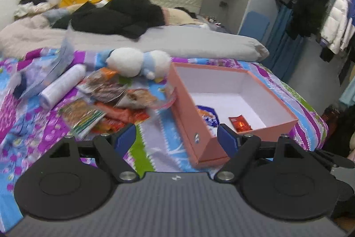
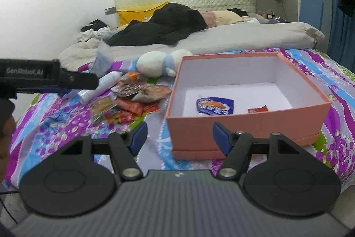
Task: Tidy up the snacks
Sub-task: 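Open both tools to drop the bag and packet into the pink box, then reach the left tool to the green-label snack bag while the right tool reaches an orange sausage packet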
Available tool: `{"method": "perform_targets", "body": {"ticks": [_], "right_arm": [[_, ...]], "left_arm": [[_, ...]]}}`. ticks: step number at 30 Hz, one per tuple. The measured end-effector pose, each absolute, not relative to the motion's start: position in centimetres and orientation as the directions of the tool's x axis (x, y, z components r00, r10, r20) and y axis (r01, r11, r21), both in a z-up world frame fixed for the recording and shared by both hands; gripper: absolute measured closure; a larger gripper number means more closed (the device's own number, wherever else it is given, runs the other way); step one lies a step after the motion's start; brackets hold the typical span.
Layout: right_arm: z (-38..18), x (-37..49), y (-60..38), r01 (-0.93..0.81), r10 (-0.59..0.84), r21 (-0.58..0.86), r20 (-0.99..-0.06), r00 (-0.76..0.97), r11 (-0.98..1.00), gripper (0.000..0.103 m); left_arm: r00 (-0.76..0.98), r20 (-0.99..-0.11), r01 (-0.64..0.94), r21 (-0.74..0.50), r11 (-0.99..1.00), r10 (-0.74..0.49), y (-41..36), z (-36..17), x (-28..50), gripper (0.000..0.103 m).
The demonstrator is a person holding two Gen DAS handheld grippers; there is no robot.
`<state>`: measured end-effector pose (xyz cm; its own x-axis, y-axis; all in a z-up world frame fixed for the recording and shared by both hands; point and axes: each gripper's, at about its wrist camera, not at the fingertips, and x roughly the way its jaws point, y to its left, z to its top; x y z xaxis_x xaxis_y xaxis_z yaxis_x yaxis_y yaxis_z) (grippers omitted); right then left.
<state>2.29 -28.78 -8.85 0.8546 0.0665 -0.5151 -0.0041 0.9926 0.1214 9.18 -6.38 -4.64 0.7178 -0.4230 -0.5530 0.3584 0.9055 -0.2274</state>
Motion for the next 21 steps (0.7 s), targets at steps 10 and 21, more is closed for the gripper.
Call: {"method": "perform_targets", "body": {"ticks": [10,21], "right_arm": [[-8.6,1.0,-25.7,-0.056,0.113,0.124,-0.518,0.848,0.991,0.036],[-9.5,0.4,-22.8,-0.114,0.152,0.102,-0.575,0.804,0.988,0.036]], "left_arm": [[0.727,-0.577,0.293,-0.230,0.928,-0.372,-2.3,-5.5,6.7,0.020],[0.720,-0.626,0.182,-0.248,0.952,-0.300,1.7,-8.4,5.0,0.020]]}}
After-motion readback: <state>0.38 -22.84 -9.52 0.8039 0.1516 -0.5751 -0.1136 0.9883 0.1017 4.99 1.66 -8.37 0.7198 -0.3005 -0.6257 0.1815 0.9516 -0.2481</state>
